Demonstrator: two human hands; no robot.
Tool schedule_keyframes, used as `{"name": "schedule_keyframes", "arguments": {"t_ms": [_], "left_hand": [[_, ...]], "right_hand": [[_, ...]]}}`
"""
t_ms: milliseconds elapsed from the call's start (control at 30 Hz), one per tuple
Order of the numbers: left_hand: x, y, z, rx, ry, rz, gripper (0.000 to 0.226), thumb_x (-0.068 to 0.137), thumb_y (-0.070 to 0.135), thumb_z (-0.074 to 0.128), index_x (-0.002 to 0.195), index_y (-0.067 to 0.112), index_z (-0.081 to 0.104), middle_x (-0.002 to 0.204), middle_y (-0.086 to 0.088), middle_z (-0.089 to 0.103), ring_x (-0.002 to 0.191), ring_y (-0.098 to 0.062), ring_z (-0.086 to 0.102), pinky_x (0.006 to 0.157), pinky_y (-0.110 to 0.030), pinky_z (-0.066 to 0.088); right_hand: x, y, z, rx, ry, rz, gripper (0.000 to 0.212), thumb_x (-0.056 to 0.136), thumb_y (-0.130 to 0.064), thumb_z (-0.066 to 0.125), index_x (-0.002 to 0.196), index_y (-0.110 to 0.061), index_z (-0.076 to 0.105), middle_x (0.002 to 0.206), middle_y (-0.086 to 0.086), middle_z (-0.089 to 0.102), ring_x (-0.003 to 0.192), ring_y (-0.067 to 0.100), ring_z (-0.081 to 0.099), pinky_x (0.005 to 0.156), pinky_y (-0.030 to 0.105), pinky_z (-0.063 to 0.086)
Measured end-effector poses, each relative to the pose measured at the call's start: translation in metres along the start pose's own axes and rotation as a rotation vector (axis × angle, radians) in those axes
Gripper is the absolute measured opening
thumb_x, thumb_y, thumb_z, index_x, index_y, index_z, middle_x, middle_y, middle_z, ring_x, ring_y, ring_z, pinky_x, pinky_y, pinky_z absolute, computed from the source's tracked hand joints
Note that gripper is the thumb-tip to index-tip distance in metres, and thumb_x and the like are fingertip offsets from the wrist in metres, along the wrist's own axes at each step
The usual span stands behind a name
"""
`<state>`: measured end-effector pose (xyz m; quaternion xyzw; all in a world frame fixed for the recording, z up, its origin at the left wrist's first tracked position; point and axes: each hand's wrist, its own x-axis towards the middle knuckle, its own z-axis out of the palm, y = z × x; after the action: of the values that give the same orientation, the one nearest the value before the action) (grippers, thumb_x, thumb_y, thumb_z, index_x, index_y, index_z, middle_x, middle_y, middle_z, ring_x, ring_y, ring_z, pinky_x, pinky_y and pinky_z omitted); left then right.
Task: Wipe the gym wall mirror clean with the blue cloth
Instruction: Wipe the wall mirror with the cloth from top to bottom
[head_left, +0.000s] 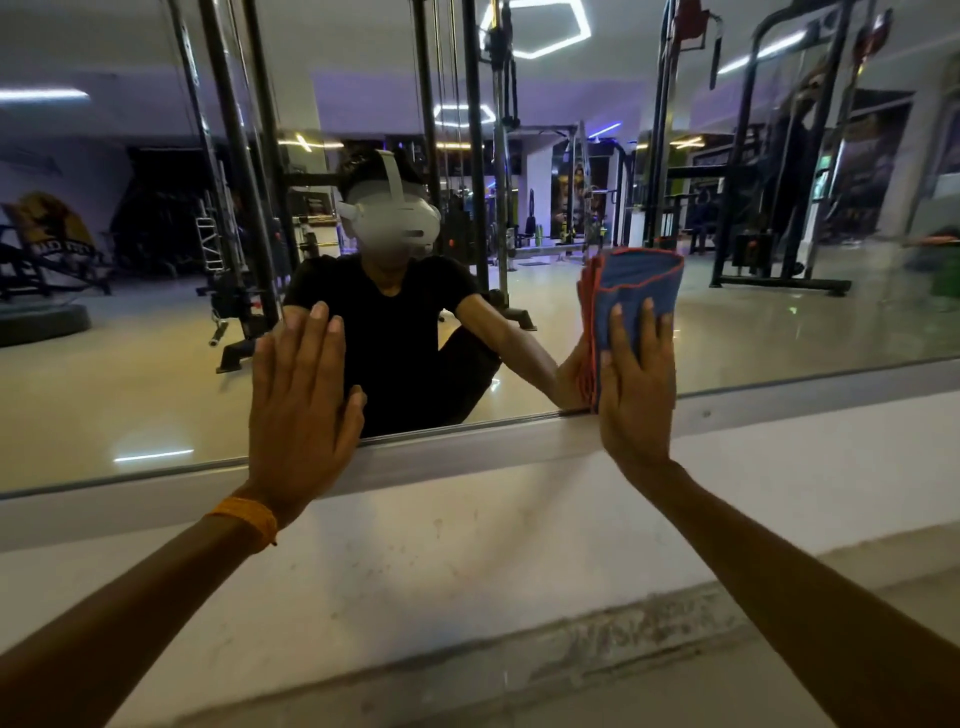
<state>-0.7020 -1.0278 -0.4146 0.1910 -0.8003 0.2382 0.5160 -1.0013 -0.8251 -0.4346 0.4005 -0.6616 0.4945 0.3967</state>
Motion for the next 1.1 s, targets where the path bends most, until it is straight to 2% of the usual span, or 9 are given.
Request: {"name": "schedule_keyframes", "arguments": {"t_ms": [100,200,333,467,633,767,900,1033,1100], "left_hand": [[0.005,0.007,0.005,0.006,-0.003,0.02,0.071,0.104,0.033,0.045,0.162,0.0,0.021,0.171,-0.019,0.014,0.16,-0.037,0.01,0.126,-0.064,0.013],[0.005,0.01,0.013,0.02,-0.033,0.009,0.071,0.105,0.037,0.042,0.163,0.001,0.021,0.172,-0.019,0.014,0.16,-0.036,0.009,0.126,-0.064,0.014],[0.003,0.006,0.013,0.021,-0.042,0.04,0.071,0.105,0.038,0.039,0.163,0.001,0.02,0.172,-0.019,0.013,0.16,-0.037,0.009,0.125,-0.064,0.015],[0.002,0.006,0.01,0.025,-0.054,0.034,0.072,0.104,0.034,0.043,0.163,0.002,0.018,0.172,-0.019,0.011,0.16,-0.036,0.008,0.126,-0.063,0.014],[0.01,0.012,0.011,0.003,-0.058,0.078,0.07,0.104,0.032,0.045,0.162,0.0,0.023,0.171,-0.019,0.014,0.16,-0.035,0.011,0.124,-0.065,0.019],[0.012,0.012,0.013,0.058,-0.065,0.088,0.07,0.104,0.033,0.043,0.162,0.0,0.021,0.171,-0.02,0.015,0.159,-0.037,0.012,0.125,-0.064,0.017],[0.002,0.015,0.001,0.038,-0.099,0.115,0.069,0.104,0.03,0.046,0.162,-0.001,0.022,0.171,-0.019,0.015,0.16,-0.036,0.012,0.123,-0.065,0.02],[0.023,-0.001,-0.012,0.121,-0.111,0.145,0.07,0.105,0.032,0.042,0.163,0.001,0.018,0.172,-0.018,0.011,0.16,-0.034,0.008,0.126,-0.062,0.017],[0.039,-0.003,-0.013,0.173,-0.129,0.172,0.07,0.106,0.035,0.038,0.164,0.002,0.015,0.173,-0.017,0.008,0.161,-0.033,0.005,0.127,-0.06,0.016]], "right_hand": [[-0.036,-0.012,0.011,-0.054,-0.238,-0.428,0.052,0.111,-0.03,0.033,0.162,-0.025,0.025,0.171,0.009,0.015,0.159,0.034,0.007,0.13,0.049,0.003],[-0.032,0.003,0.005,-0.163,-0.36,-0.741,0.052,0.107,-0.022,0.042,0.159,-0.022,0.038,0.169,0.01,0.024,0.158,0.035,0.014,0.129,0.047,0.008],[-0.016,0.053,-0.025,-0.204,-0.294,-0.504,0.058,0.102,-0.017,0.056,0.158,-0.025,0.039,0.169,0.009,0.025,0.157,0.036,0.018,0.12,0.063,0.03],[-0.036,0.074,-0.043,-0.118,-0.252,-0.206,0.05,0.111,-0.035,0.035,0.157,-0.018,0.041,0.171,0.008,0.02,0.159,0.034,0.012,0.119,0.066,0.028],[-0.058,0.014,0.005,-0.011,-0.375,-0.527,0.057,0.102,-0.022,0.044,0.159,-0.018,0.036,0.169,0.014,0.023,0.158,0.038,0.011,0.127,0.059,0.011],[-0.038,-0.001,0.013,-0.043,-0.396,-0.693,0.057,0.104,-0.024,0.044,0.16,-0.02,0.032,0.168,0.012,0.027,0.158,0.034,0.016,0.129,0.05,0.01],[-0.032,0.042,-0.016,-0.059,-0.317,-0.537,0.055,0.106,-0.029,0.041,0.16,-0.024,0.031,0.17,0.008,0.024,0.159,0.032,0.014,0.127,0.057,0.016],[-0.028,0.032,-0.015,-0.041,-0.287,-0.417,0.052,0.112,-0.037,0.028,0.163,-0.028,0.021,0.172,0.005,0.014,0.16,0.031,0.005,0.13,0.046,-0.002],[-0.02,0.004,0.002,-0.045,-0.276,-0.475,0.054,0.111,-0.034,0.031,0.163,-0.028,0.019,0.172,0.007,0.013,0.159,0.034,0.005,0.129,0.046,-0.004]]}}
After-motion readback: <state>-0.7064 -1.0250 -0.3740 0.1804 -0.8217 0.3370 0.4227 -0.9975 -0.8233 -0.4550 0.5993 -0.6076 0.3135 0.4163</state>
